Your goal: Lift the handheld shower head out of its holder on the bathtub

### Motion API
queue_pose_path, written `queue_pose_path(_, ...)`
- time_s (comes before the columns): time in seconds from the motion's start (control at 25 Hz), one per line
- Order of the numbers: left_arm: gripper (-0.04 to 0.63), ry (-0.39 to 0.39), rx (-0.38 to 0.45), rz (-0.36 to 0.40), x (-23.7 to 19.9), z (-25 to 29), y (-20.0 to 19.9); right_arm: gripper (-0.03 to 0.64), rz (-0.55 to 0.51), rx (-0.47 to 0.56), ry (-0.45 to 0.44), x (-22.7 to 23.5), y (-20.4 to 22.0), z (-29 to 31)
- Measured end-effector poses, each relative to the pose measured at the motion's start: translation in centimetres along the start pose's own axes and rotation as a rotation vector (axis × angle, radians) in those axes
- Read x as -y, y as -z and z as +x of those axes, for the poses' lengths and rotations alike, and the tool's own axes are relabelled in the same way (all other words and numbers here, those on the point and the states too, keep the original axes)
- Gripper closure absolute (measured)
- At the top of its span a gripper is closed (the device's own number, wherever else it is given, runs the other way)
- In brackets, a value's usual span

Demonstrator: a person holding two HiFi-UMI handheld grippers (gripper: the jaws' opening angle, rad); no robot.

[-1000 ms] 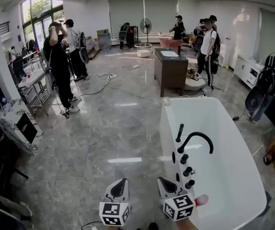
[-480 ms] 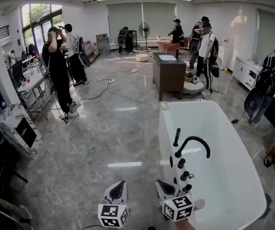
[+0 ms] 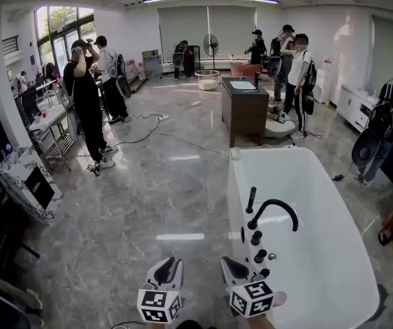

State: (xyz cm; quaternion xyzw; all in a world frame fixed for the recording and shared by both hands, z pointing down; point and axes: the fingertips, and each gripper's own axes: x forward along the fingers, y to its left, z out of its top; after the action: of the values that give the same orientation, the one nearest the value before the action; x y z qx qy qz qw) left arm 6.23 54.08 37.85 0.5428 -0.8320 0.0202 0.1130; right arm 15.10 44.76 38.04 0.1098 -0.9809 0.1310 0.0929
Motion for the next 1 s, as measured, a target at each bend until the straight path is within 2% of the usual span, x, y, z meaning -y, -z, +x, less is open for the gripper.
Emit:
queue_pose_path(0.24,0.451,-0.009,-0.02,-0.008,-0.2,2.6,-0.6,0.612,0.021,-0.001,-0.005,1.6,-0.8,1.3)
queue_pose_path(0.52,0.431,0.0,-0.025,-0.008,-2.1,8.8,-0.8,0.612,0.035,-0.012,0.01,5.3,-1.2,5.9)
queue_pose_path(0.76,0.423,0.027,-0.038,-0.009,-6.7,16.1,-1.7,0.612,0.042,-0.016,0.036,7.9,-2.9,13.4)
queue_pose_path(1.0,0.422,0.051,-0.045,-0.007,-13.8,24.6,-4.1,0.611,0.047,-0.017,0.062,10.2,-6.0,23.9)
